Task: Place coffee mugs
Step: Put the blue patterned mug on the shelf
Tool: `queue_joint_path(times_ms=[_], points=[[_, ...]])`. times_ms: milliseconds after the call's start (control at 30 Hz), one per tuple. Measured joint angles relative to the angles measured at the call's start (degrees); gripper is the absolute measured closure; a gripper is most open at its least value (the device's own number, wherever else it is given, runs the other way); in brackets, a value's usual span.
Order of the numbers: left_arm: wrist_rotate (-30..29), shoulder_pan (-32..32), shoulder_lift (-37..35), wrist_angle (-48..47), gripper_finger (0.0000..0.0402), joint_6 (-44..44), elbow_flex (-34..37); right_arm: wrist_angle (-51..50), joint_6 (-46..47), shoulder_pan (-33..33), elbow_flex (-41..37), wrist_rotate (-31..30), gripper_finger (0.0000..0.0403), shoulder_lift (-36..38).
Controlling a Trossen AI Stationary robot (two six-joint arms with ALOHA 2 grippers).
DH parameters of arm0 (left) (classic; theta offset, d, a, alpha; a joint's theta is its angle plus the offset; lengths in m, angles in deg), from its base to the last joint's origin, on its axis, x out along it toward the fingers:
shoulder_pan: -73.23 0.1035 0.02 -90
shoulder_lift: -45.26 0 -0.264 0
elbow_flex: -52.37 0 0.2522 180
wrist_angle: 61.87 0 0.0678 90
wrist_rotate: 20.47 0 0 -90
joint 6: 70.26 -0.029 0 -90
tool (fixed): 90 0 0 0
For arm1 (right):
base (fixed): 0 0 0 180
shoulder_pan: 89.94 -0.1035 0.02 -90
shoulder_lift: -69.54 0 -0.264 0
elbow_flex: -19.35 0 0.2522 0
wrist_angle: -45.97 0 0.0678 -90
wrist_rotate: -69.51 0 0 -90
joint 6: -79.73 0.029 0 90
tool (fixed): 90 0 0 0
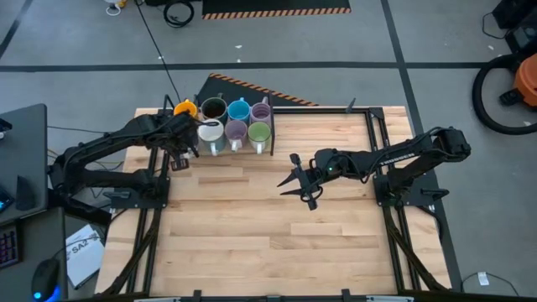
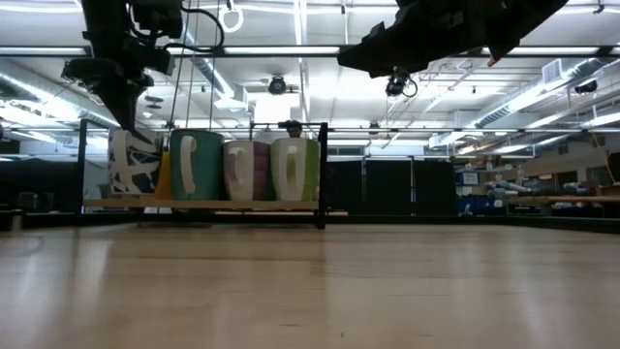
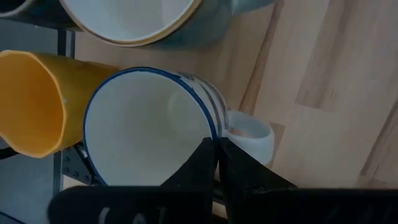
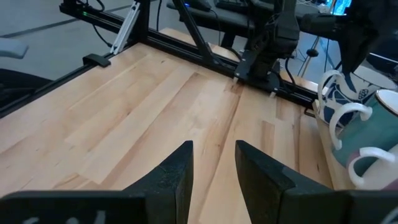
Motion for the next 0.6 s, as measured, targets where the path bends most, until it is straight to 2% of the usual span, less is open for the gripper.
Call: queue_joint_path(times_ms=[333,600], points=[[-0.4,0.3,0.2,1.7,0.0383,-2.0,0.0,0.4,0.0,-0.2,0.0,0.0,0.0278,0.0],[-0.4,4.1,0.2,2.0,0.0383,-3.9,0.0,0.4,0.1,-0.2,0.0,0.0,0.0278,0.0]])
